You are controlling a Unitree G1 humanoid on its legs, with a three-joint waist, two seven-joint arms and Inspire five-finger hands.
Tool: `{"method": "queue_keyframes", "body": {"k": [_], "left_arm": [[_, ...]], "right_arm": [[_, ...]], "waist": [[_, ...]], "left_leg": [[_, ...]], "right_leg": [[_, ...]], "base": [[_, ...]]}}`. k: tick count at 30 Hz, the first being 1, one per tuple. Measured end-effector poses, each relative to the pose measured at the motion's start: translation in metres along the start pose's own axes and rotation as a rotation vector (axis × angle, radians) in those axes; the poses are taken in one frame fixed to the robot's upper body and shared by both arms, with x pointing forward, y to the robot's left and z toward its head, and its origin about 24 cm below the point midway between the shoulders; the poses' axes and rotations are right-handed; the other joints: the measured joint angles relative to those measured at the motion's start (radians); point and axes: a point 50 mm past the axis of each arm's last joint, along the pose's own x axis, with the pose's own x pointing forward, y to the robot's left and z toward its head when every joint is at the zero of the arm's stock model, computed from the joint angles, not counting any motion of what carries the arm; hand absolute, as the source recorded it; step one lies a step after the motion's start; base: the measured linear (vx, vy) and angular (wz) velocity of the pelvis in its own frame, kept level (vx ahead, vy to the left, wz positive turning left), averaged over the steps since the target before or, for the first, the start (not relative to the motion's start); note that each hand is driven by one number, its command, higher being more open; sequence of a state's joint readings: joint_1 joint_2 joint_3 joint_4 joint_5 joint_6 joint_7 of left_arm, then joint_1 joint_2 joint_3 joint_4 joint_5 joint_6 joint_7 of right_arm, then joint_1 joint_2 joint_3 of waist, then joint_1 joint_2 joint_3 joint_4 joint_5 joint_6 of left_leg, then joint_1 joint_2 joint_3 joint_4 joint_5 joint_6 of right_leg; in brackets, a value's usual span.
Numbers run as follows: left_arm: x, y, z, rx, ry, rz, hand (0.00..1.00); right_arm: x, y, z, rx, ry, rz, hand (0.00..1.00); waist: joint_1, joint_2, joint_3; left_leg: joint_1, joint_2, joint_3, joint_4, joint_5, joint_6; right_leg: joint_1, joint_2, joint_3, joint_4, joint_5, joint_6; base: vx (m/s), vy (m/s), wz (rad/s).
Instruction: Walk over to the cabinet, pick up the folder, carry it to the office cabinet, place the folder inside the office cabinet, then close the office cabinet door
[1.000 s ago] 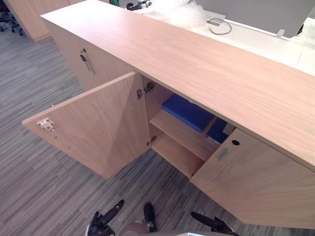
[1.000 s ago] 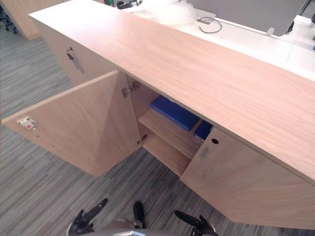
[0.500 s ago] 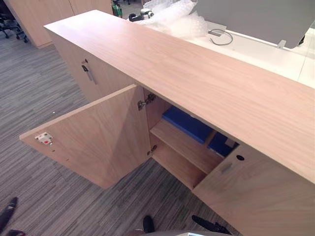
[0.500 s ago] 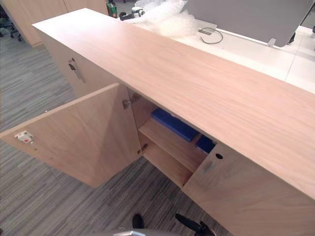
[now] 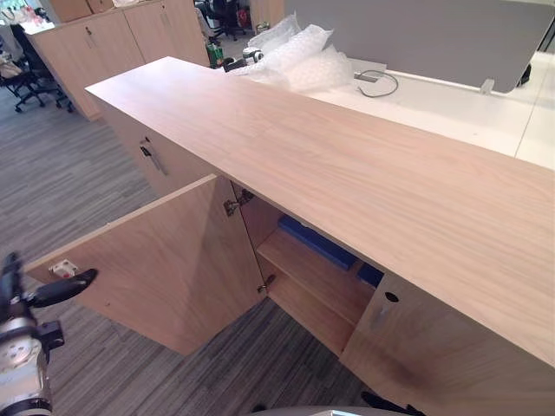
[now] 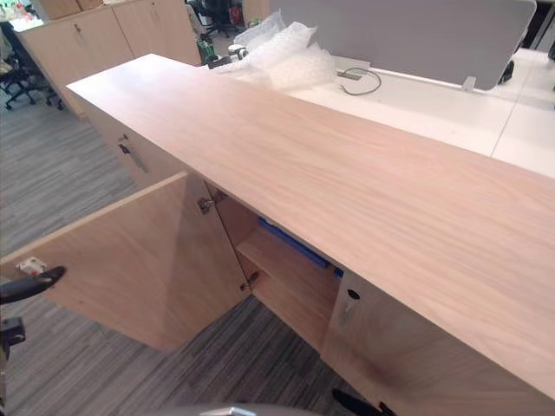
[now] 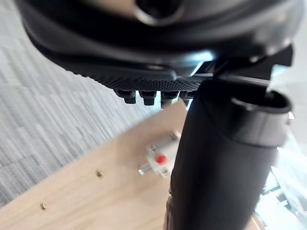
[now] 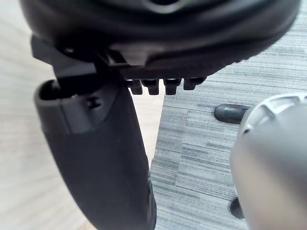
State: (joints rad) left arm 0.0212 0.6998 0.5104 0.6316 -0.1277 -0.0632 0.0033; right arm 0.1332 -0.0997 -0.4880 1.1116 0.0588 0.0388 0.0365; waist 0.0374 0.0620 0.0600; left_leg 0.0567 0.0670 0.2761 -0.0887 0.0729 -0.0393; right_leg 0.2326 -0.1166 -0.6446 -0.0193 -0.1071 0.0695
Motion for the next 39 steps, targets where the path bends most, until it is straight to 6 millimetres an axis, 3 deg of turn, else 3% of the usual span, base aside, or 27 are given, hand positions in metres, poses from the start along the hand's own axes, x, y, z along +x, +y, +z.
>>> {"method": "queue_keyframes", "body": {"k": [2, 6, 11, 15, 18, 24, 31, 34, 36, 37, 38, 39], "left_arm": [[0.006, 0.002, 0.014, 0.163, -0.030, -0.098, 1.00], [0.010, 0.001, 0.025, 0.361, -0.057, -0.225, 1.00], [0.015, -0.007, 0.029, 0.430, -0.068, -0.279, 1.00], [0.014, -0.022, 0.029, 0.468, -0.078, -0.327, 1.00], [0.008, -0.036, 0.037, 0.506, -0.129, -0.372, 1.00], [-0.022, -0.055, 0.049, 0.514, -0.262, -0.479, 1.00], [-0.070, -0.098, 0.066, 0.473, -0.464, -0.614, 1.00], [-0.088, -0.112, 0.071, 0.453, -0.517, -0.686, 1.00], [-0.104, -0.126, 0.075, 0.421, -0.565, -0.756, 1.00], [-0.116, -0.135, 0.076, 0.379, -0.599, -0.804, 1.00], [-0.126, -0.142, 0.076, 0.351, -0.627, -0.844, 1.00], [-0.140, -0.150, 0.075, 0.316, -0.656, -0.911, 1.00]], "right_arm": [[-0.002, -0.008, -0.009, -0.022, 0.026, -0.015, 1.00], [-0.002, -0.006, -0.012, -0.068, 0.039, 0.003, 1.00], [0.000, 0.006, -0.004, -0.114, 0.023, 0.058, 1.00], [0.000, 0.004, -0.004, -0.144, 0.025, 0.055, 1.00], [0.000, 0.000, -0.007, -0.152, 0.042, 0.047, 1.00], [0.000, -0.003, -0.008, -0.181, 0.051, 0.044, 1.00], [0.002, 0.000, -0.007, -0.219, 0.067, 0.051, 1.00], [0.002, -0.002, -0.008, -0.219, 0.075, 0.044, 1.00], [0.001, -0.004, -0.011, -0.220, 0.091, 0.035, 1.00], [0.001, -0.001, -0.015, -0.218, 0.106, 0.036, 1.00], [0.001, -0.001, -0.015, -0.218, 0.113, 0.036, 1.00], [0.001, -0.003, -0.015, -0.221, 0.124, 0.030, 1.00]], "waist": [[0.021, -0.008, 0.005], [0.037, -0.012, 0.007], [0.043, -0.012, 0.005], [0.045, -0.010, 0.004], [0.051, -0.007, 0.004], [0.088, -0.007, 0.003], [0.139, -0.006, 0.001], [0.143, -0.007, 0.001], [0.135, -0.014, 0.002], [0.130, -0.031, -0.005], [0.134, -0.035, -0.003], [0.134, -0.020, -0.006]], "left_leg": [[0.005, 0.005, 0.001, 0.000, 0.000, -0.001], [0.027, 0.001, 0.005, 0.000, -0.006, -0.009], [0.029, -0.012, 0.015, -0.005, -0.006, -0.010], [0.026, -0.031, 0.010, -0.006, 0.001, 0.001], [0.010, -0.041, -0.013, -0.006, 0.003, 0.007], [-0.022, -0.069, -0.044, -0.006, 0.014, 0.033], [-0.063, -0.098, -0.073, -0.005, 0.034, 0.065], [-0.072, -0.103, -0.070, -0.005, 0.041, 0.074], [-0.083, -0.110, -0.052, 0.000, 0.035, 0.064], [-0.123, -0.114, -0.021, 0.070, 0.016, 0.080], [-0.153, -0.100, -0.046, 0.184, -0.017, 0.127], [-0.138, -0.092, -0.077, 0.170, -0.054, 0.075]], "right_leg": [[0.004, 0.000, 0.002, 0.006, -0.001, -0.001], [0.016, -0.014, 0.010, 0.031, -0.001, -0.001], [0.014, -0.030, 0.014, 0.033, -0.003, 0.007], [0.014, -0.050, 0.009, 0.033, -0.016, 0.036], [0.012, -0.057, -0.010, 0.035, -0.015, 0.041], [-0.003, -0.081, -0.039, 0.045, -0.002, 0.063], [-0.022, -0.103, -0.061, 0.051, 0.029, 0.077], [-0.023, -0.106, -0.064, 0.053, 0.035, 0.079], [-0.028, -0.116, -0.063, 0.052, 0.031, 0.081], [-0.045, -0.139, -0.064, 0.050, 0.035, 0.078], [-0.052, -0.152, -0.063, 0.053, 0.040, 0.077], [-0.051, -0.154, -0.059, 0.056, 0.048, 0.085]], "base": [[0.01, -0.017, 0.10], [-0.01, 0.046, 0.07], [-0.06, 0.038, -0.04], [-0.10, 0.034, 0.05], [-0.07, 0.035, 0.23], [-0.03, 0.045, 0.22], [-0.08, 0.087, 0.21], [-0.13, 0.082, 0.30], [-0.17, 0.110, 0.58], [-0.12, 0.088, 0.45], [-0.07, 0.060, 0.26], [-0.01, 0.031, -0.03]]}}
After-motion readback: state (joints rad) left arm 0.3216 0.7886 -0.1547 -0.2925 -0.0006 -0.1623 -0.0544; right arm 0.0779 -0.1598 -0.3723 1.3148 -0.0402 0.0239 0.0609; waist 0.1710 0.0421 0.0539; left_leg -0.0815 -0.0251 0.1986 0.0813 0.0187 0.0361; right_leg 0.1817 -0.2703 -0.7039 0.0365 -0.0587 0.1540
